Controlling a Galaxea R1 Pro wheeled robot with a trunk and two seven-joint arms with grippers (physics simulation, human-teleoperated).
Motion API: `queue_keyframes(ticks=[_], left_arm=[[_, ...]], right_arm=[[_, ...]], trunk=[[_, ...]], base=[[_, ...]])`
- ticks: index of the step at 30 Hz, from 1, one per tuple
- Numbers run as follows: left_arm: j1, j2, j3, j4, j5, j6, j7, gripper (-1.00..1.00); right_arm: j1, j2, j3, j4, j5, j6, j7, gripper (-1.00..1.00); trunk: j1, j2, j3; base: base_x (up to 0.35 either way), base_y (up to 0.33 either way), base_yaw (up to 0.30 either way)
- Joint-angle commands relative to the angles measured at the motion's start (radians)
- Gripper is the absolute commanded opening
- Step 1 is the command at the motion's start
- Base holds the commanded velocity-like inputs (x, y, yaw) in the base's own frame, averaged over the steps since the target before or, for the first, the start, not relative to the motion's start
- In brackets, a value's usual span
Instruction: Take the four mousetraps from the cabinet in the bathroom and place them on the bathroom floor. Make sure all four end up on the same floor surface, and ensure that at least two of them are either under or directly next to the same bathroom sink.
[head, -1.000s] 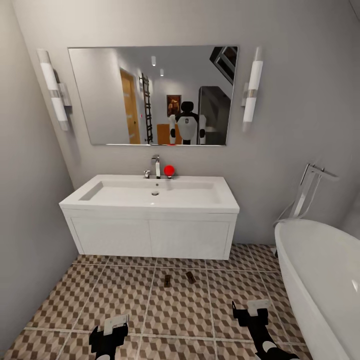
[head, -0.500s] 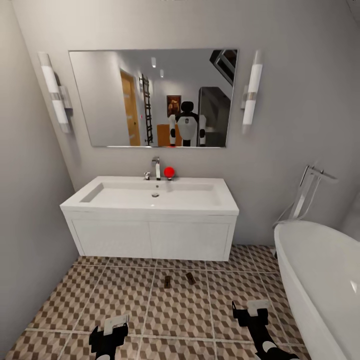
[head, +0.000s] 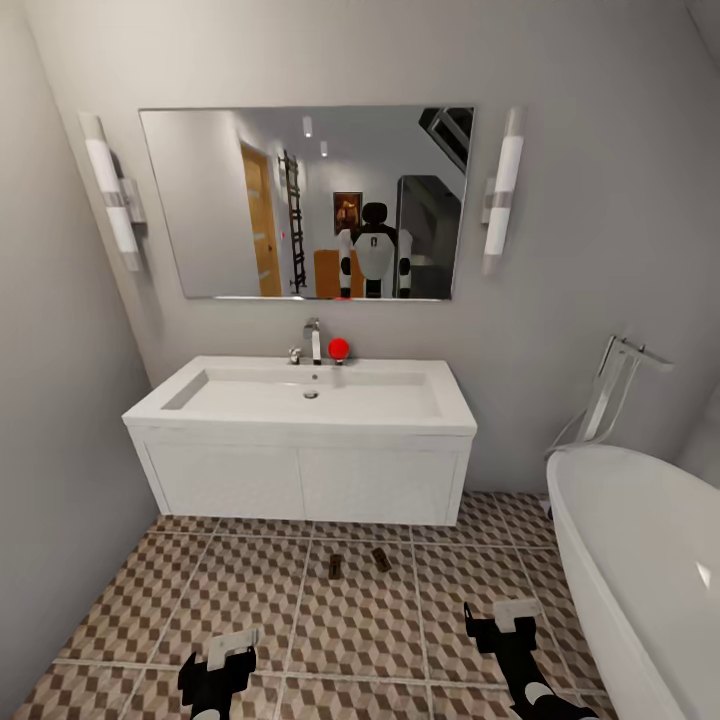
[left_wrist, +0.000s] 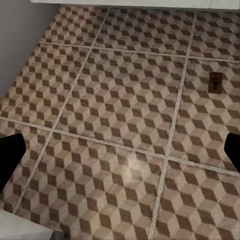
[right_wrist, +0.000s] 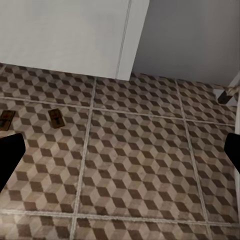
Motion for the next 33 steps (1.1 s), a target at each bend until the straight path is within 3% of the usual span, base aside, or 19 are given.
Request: queue_keyframes(ticks=[1, 33], left_arm=[[-0.001, -0.001, -0.007, 0.004, 0.002, -0.004, 0.003, 1.00], [-0.001, -0.001, -0.007, 0.004, 0.002, -0.004, 0.003, 1.00]], right_arm=[[-0.001, 0.000, 0.009, 0.000, -0.010, -0.003, -0.001, 1.00], [-0.001, 0.000, 0.008, 0.000, -0.010, -0.003, -0.001, 1.00]], trunk=[[-0.004, 0.007, 0.002], [-0.127, 0.231, 0.102]], base=[[0.000, 0.000, 0.000], [0.000, 0.000, 0.000]])
